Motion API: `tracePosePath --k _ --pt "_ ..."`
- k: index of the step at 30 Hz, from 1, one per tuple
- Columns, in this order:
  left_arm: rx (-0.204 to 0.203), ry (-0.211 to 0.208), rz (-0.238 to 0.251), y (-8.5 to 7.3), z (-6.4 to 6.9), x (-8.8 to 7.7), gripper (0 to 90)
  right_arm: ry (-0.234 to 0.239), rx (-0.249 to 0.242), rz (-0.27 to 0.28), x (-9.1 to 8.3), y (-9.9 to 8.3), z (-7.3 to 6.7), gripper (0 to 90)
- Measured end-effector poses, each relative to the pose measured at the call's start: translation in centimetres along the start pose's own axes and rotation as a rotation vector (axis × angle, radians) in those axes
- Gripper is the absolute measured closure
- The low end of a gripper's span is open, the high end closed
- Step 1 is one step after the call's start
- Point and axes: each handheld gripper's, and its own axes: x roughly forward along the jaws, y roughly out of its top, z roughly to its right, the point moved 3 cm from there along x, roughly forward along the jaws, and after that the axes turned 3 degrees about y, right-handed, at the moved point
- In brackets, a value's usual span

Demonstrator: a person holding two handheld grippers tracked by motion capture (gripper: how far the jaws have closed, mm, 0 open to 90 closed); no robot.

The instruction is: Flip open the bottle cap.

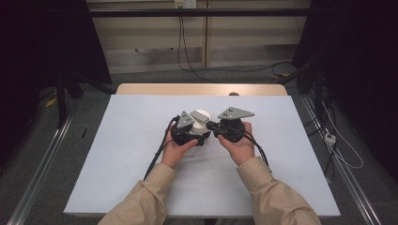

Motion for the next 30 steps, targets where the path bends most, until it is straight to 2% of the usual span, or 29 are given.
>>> tracePosePath --k 30 --pt "0.000 0.002 -0.005 0.0 0.0 0.0 18.6 0.001 -0.052 0.009 1.1 2.6 -0.3 90.0"
